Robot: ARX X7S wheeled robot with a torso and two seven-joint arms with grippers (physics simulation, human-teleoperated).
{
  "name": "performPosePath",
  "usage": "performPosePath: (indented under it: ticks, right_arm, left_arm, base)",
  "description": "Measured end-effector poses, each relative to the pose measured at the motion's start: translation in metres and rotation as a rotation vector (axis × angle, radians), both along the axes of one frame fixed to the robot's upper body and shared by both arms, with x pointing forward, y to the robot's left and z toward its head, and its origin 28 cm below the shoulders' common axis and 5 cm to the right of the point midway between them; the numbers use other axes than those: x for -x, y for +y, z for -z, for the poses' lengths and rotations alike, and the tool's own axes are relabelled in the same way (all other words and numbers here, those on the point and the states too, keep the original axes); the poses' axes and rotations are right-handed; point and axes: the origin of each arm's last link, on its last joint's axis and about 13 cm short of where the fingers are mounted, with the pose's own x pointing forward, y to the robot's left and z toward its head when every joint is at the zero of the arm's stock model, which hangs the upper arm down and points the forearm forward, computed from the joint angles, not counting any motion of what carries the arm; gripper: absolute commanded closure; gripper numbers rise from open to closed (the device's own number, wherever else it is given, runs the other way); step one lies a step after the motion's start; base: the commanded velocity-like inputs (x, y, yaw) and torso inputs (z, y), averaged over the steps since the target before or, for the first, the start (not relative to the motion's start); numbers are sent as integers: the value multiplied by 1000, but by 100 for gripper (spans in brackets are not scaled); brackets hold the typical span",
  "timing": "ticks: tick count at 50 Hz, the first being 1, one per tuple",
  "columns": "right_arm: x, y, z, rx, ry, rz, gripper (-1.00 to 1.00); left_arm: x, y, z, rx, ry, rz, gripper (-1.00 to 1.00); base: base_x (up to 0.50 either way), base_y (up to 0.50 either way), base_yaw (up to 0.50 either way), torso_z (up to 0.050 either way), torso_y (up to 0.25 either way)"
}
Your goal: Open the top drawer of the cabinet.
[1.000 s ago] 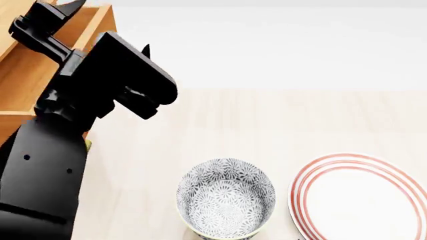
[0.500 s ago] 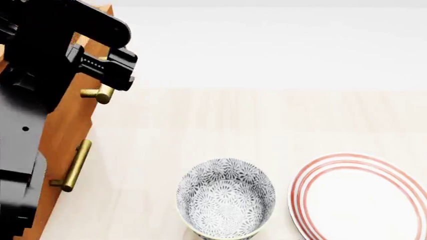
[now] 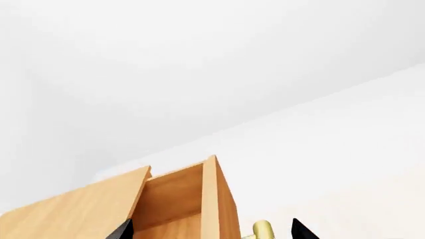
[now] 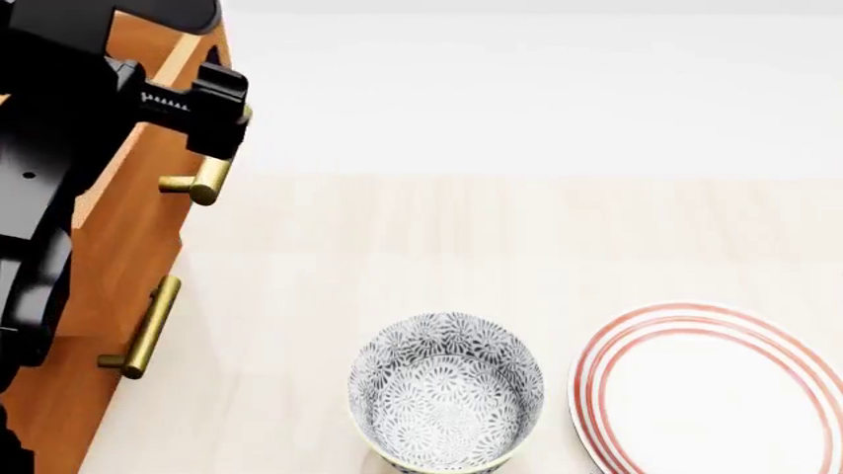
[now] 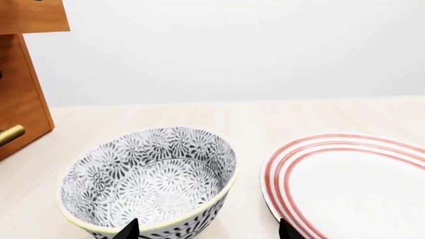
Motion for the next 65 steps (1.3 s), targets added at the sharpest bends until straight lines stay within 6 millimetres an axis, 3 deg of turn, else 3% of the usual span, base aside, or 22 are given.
performPosePath:
  ticks: [13,31,65]
  right_arm:
    - [0,0,0,1,1,2,-100]
    - [0,0,0,2,4,0,-100]
    - [1,0,2,3,13,-3,-100]
  left_arm:
    - [-13,4,5,34,48,-50,-100]
    - [-21,3,3,233,147,-88,-100]
    - [-21,-2,-23,605,294,-141,-100]
  base:
    - [0,0,0,0,0]
    - [0,0,0,0,0]
    - [0,0,0,0,0]
